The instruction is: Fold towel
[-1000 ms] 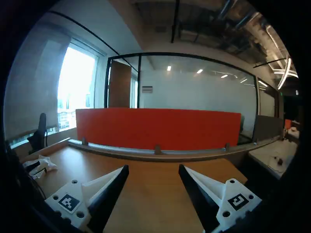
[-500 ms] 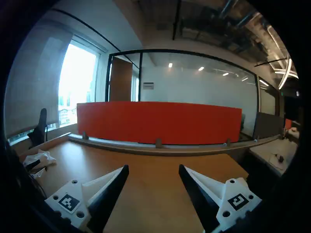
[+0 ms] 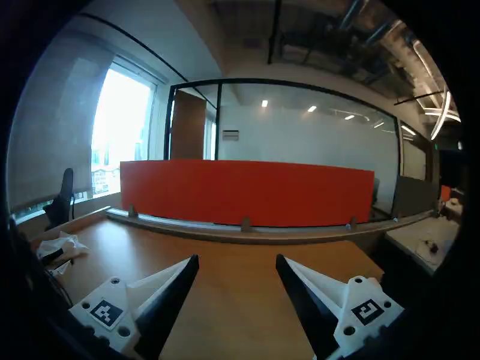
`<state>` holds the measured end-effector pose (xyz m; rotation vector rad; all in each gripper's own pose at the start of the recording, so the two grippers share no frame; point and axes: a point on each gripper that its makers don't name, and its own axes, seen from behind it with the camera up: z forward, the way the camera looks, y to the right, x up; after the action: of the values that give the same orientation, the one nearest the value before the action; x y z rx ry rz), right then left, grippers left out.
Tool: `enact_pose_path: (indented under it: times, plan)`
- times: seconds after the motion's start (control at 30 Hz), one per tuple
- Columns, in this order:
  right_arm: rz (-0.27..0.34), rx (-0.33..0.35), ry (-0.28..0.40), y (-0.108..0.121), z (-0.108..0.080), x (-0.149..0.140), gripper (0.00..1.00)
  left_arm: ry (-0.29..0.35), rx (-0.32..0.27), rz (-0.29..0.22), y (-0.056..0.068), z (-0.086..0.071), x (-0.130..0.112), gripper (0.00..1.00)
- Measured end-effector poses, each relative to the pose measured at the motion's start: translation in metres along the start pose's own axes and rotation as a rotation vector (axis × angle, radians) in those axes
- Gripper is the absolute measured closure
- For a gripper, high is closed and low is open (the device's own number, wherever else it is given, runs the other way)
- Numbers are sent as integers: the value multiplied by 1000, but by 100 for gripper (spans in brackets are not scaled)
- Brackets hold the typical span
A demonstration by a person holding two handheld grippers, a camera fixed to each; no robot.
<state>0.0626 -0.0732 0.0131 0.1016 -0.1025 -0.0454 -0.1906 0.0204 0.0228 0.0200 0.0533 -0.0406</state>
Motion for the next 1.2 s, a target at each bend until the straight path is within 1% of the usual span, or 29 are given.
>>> enact_pose_path:
  times: [0.27, 0.33, 0.57, 0.77, 0.97, 1.2]
  plan:
    - [-3, -4, 10, 4, -3, 0, 0, -1, -3, 0, 0, 0, 0, 8]
    - [-7, -6, 15, 6, -4, 1, 0, -1, -3, 0, 0, 0, 0, 4]
    - [-25, -15, 43, 10, -7, 8, 0, -1, -3, 0, 0, 0, -1, 4]
    - [-41, -19, 54, 13, -7, 8, 0, -1, -3, 1, 0, 0, -2, 4]
    - [-27, -11, 79, 13, -7, 14, 0, -1, -3, 0, 0, 1, -2, 4]
    - [-35, -28, 97, 20, -8, 6, 0, -1, -3, 0, 1, 2, -4, 4]
